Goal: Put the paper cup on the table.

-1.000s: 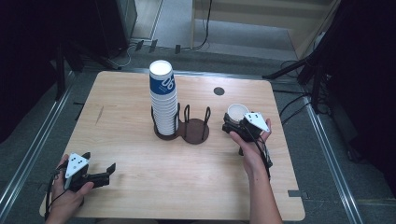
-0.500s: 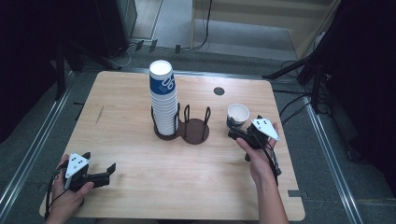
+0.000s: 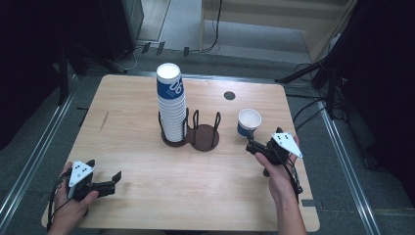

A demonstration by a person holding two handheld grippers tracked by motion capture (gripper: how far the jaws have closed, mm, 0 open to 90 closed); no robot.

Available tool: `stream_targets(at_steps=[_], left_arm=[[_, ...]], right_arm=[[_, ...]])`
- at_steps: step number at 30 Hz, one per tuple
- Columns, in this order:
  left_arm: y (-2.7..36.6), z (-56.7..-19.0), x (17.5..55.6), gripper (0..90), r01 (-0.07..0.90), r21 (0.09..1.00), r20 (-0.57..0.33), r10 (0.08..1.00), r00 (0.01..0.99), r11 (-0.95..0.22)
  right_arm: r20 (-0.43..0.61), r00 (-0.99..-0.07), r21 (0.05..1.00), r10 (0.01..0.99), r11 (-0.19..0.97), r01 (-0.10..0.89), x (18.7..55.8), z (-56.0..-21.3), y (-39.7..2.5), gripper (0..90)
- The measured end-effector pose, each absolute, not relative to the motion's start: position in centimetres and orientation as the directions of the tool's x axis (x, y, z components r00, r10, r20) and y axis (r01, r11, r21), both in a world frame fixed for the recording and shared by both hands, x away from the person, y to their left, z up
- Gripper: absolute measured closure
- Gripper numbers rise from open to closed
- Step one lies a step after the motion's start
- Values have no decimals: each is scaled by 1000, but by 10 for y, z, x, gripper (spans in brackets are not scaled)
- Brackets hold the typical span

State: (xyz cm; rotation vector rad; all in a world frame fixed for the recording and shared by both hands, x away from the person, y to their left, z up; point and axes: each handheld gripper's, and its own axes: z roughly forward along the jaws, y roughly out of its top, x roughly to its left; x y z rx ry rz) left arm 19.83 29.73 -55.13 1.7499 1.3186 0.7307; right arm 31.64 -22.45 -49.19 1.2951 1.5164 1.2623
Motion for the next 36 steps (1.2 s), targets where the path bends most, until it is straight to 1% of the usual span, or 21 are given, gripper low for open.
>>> stream_targets(at_steps=[19,36], left_arm=[[297,-551,198,0,489,863,-19,958,285,-128],[297,-551,198,0,492,862,-21,960,281,-125]], right_arm=[[45,-169,973,985,-5,230,293,-500,-250,0],[49,-124,962,991,-13,272,271,-524,-278,0]])
